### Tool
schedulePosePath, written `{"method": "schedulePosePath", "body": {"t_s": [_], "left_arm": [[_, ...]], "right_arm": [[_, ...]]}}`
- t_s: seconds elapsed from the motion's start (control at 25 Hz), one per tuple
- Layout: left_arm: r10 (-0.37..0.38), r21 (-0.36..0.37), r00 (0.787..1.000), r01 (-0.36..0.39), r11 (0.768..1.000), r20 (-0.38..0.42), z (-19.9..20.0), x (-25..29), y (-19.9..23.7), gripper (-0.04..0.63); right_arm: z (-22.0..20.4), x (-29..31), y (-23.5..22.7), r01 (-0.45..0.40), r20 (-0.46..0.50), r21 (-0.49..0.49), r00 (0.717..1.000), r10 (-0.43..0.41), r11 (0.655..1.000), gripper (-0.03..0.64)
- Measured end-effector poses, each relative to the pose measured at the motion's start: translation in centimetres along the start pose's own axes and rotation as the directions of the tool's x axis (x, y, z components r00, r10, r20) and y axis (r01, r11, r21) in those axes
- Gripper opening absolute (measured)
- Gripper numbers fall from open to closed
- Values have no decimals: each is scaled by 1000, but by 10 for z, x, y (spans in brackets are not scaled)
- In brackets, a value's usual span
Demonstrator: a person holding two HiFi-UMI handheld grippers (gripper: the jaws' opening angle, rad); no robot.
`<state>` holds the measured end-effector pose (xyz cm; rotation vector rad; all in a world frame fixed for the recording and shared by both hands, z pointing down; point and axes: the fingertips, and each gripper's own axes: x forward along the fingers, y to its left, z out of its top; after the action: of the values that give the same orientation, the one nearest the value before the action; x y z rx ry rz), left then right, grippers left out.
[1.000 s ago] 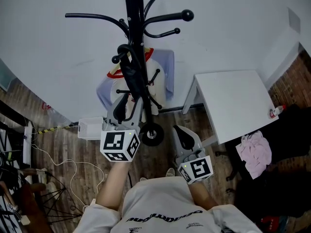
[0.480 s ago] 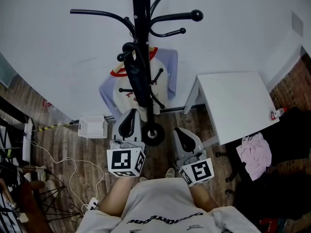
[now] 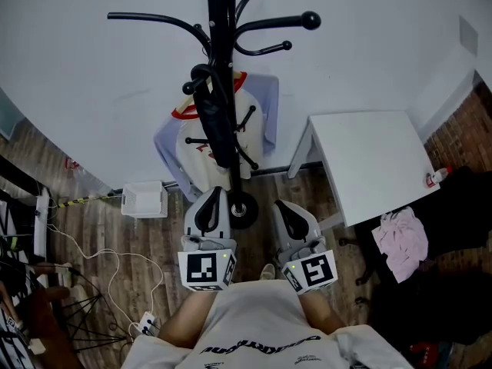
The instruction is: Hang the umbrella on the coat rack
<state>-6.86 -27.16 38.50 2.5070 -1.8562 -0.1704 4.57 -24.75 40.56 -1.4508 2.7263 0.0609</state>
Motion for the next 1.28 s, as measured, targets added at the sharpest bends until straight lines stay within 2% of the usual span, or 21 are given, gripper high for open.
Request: {"method": "schedulePosePath", "body": {"t_s": [1.28], "left_arm": [[-15, -2, 999, 15, 1000, -46, -31, -15, -26, -3]], "right_arm": [[-5, 9, 1, -25, 0, -2, 1000, 25, 1000, -5]]}}
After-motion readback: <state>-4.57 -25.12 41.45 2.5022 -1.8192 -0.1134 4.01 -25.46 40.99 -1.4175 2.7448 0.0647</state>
